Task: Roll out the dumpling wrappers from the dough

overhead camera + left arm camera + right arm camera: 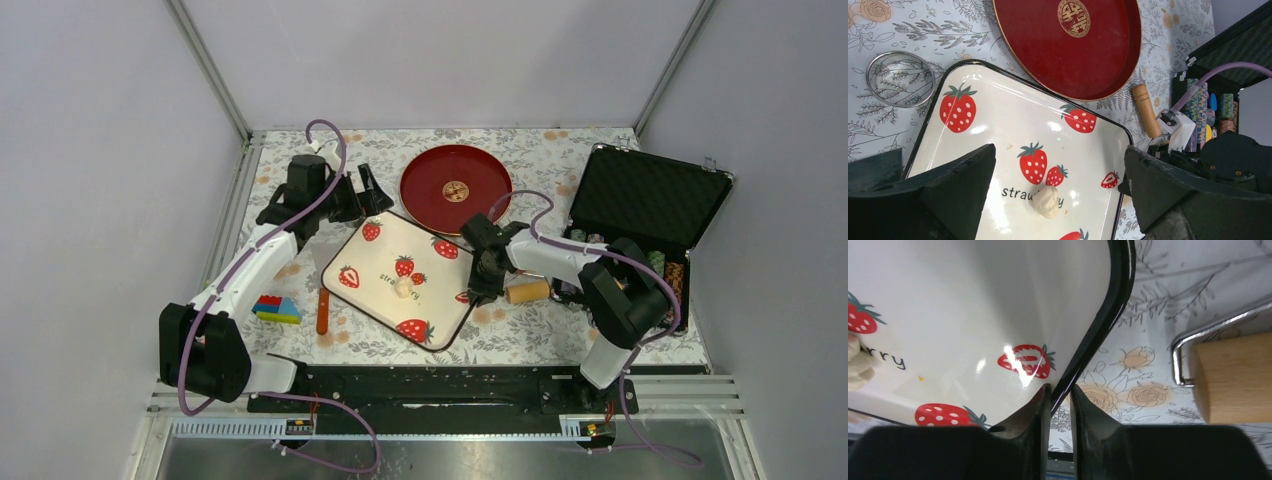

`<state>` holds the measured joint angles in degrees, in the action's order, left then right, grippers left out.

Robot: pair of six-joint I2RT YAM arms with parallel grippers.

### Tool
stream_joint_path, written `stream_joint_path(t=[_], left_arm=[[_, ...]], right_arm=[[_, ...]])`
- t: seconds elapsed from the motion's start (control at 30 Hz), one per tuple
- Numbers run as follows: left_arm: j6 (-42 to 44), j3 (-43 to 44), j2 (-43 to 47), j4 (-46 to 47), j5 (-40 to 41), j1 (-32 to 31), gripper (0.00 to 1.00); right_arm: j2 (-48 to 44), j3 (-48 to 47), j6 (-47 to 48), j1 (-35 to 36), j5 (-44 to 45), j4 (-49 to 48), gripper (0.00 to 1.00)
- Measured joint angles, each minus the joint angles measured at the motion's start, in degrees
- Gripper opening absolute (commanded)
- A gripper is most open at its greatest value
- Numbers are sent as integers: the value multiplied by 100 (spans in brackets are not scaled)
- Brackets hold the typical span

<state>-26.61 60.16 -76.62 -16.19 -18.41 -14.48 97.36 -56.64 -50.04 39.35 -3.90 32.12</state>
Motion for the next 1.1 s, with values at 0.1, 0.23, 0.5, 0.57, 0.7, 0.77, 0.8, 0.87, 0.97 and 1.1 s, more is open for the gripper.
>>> stream_joint_path(t=[0.1,0.23,0.5,0.57,0.7,0.77,0.8,0.87,0.97,1.1], left_arm=[[-2,0,0,2,-28,26,99],[-24,0,0,2,-63,79,99],[-46,0,0,24,-120,160,99],[-52,0,0,44,-140,181,99],[-81,0,-15,46,-199,216,99],[-87,0,-42,46,-225,232,99],[-87,0,-55,42,-236,240,99],[-81,4,-94,31,-236,254,99],[-7,118,-223,-203,-103,275,99],[149,660,-763,-774,367,376,96]], right_arm=[[234,-420,343,-4,195,323,16],[369,-643,664,-7,256,485,14],[374,-780,1241,-175,337,907,10],[374,-839,1469,-247,393,1060,9],[387,-916,1939,-334,457,1257,6],[437,-964,2173,-339,474,1300,6],[476,-992,2258,-341,483,1322,6],[592,-1082,2420,-343,492,1392,9],[645,-1137,2490,-354,461,1412,28],[455,-1056,2277,-459,177,1329,52]])
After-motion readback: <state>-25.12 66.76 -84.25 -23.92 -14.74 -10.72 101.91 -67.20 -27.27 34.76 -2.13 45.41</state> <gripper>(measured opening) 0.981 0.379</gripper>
